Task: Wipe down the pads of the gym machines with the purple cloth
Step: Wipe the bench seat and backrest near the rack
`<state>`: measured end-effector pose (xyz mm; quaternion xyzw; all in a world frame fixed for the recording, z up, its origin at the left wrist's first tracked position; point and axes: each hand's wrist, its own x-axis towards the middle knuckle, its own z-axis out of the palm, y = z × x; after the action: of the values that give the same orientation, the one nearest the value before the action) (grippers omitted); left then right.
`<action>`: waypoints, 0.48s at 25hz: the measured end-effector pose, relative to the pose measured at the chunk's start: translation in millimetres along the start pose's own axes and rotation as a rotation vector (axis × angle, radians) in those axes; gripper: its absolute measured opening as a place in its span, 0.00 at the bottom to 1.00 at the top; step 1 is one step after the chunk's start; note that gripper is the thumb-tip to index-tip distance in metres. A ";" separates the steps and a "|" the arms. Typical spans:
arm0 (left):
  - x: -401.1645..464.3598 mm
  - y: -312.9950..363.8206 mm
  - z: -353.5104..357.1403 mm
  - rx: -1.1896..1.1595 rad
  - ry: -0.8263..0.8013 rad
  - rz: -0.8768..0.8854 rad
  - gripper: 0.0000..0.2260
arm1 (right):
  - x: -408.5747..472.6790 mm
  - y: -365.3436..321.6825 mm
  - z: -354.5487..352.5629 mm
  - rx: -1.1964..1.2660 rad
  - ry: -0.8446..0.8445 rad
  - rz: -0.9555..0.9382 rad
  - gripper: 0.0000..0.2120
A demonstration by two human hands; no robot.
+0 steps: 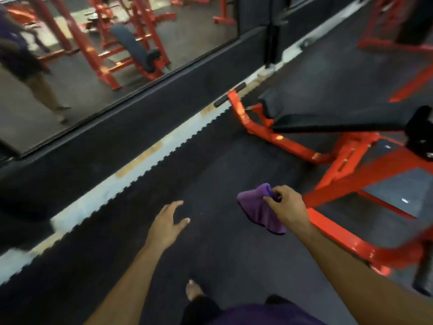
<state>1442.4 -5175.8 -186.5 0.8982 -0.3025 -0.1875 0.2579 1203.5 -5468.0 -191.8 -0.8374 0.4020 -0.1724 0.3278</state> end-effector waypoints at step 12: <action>321.9 61.3 11.1 0.015 -0.394 0.491 0.27 | 89.2 -30.0 5.5 -0.028 0.472 0.400 0.08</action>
<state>1649.9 -5427.7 -218.2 0.7465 -0.5560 -0.2879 0.2251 1278.3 -5522.1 -172.9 -0.6830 0.6261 -0.2886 0.2413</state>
